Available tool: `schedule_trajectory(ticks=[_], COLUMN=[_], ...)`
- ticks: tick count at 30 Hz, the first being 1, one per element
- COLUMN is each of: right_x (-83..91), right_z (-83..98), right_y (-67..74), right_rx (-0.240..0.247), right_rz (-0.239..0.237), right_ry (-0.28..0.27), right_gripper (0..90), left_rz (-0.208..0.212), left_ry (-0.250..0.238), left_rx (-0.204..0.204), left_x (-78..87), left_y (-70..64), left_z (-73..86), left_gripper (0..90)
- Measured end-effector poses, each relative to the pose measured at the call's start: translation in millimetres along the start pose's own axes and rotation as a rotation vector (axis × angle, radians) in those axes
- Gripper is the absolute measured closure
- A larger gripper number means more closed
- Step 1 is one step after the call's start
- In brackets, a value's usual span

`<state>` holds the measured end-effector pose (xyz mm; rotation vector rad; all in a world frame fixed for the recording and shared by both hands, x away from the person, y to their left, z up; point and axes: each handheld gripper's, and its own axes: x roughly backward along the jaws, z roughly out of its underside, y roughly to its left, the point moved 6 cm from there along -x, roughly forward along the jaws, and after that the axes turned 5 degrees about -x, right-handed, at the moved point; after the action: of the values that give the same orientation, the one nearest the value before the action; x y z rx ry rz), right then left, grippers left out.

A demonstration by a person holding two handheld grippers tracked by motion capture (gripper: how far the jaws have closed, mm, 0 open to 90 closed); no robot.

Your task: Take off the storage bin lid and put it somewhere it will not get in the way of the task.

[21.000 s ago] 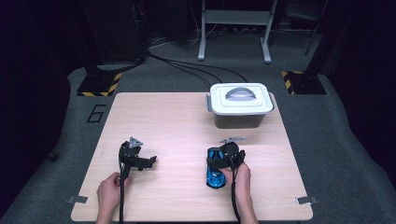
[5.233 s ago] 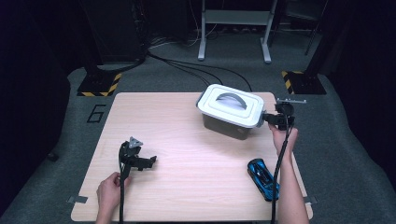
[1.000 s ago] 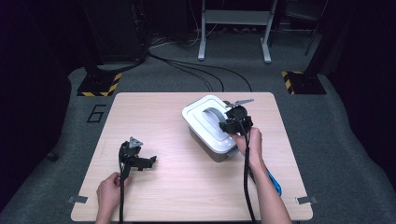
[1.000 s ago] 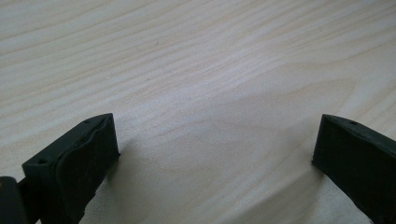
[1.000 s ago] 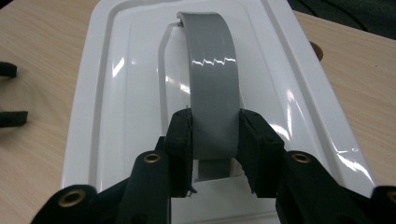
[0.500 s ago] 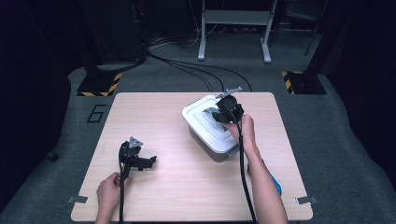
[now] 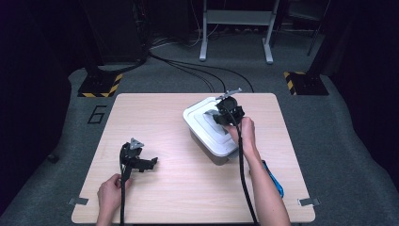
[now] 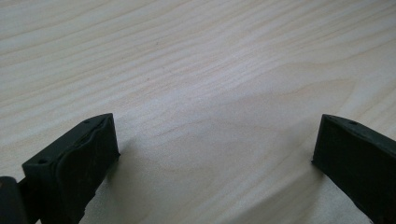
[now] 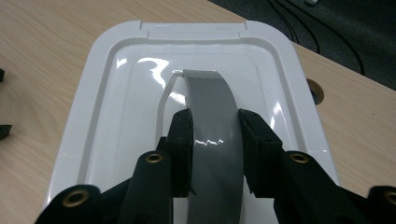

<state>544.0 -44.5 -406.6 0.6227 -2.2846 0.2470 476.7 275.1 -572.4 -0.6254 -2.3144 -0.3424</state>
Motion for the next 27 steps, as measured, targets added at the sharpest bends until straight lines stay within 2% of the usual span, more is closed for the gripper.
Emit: schedule_trajectory(ticks=[9, 14, 17, 18, 27], right_x=[15.6, 28.4, 34.7, 37.1, 51.9], right_z=[-5.0, -8.9, -9.9, -10.5, -14.8], right_y=[-4.8, -12.7, -17.3, -18.9, -32.9], right_rx=[-0.010, -0.010, -0.026, -0.030, -0.037], right_rz=[0.005, 0.015, 0.019, 0.020, 0.044], right_ry=[-0.045, -0.066, -0.071, -0.074, -0.083], right_gripper=[67.1, 67.2, 67.2, 67.2, 67.1], left_rz=[0.000, 0.000, -0.001, 0.004, 0.004], left_ry=[0.000, -0.001, -0.005, 0.012, 0.008], left_rx=[0.000, -0.001, 0.004, -0.011, -0.014], left_x=[0.0, -0.1, -0.3, 0.9, 0.5], left_y=[-0.1, -0.1, -0.4, 0.4, 0.6], left_z=[0.1, 0.1, -0.1, 0.7, 0.5], left_gripper=[0.0, 0.0, 0.0, 0.0, 0.0])
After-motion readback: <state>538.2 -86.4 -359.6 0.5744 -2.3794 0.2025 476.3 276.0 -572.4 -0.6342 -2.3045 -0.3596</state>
